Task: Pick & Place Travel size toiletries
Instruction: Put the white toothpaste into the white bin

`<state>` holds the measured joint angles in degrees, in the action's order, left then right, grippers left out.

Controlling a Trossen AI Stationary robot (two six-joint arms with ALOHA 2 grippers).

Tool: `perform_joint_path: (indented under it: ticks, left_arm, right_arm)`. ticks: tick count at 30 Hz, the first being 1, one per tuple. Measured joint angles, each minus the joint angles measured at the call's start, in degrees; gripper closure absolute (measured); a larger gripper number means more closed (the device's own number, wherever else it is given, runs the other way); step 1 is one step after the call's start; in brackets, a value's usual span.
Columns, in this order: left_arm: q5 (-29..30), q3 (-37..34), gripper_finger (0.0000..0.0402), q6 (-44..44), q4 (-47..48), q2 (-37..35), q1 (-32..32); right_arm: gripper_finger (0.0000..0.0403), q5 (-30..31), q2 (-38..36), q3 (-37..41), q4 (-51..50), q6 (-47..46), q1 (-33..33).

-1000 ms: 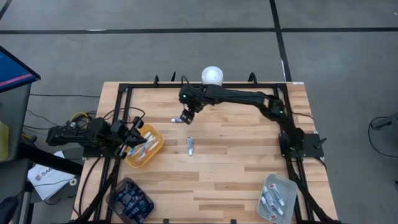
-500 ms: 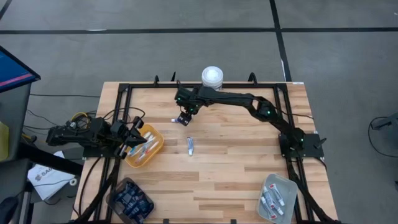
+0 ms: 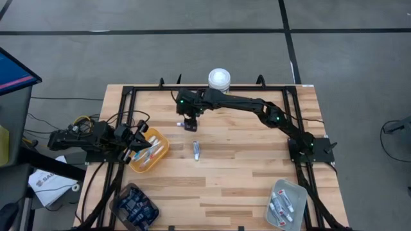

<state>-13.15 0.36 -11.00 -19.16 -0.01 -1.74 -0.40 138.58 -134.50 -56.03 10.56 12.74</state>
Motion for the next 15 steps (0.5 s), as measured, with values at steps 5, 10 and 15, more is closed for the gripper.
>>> perform_joint_path:
  ticks: [5,10,15]
  left_arm:
    - [0.0,0.0,0.04,0.0,0.0,0.0,0.0]
    - [0.0,0.0,0.04,0.0,0.0,0.0,0.0]
    - [0.0,0.0,0.04,0.0,0.0,0.0,0.0]
  right_arm:
    - [0.0117,1.7,0.0,-0.2,-1.5,3.2,0.5]
    - [0.0104,2.1,1.3,-0.2,-2.0,6.5,1.4]
    - [0.0107,1.8,2.4,-0.3,-1.2,6.1,1.8]
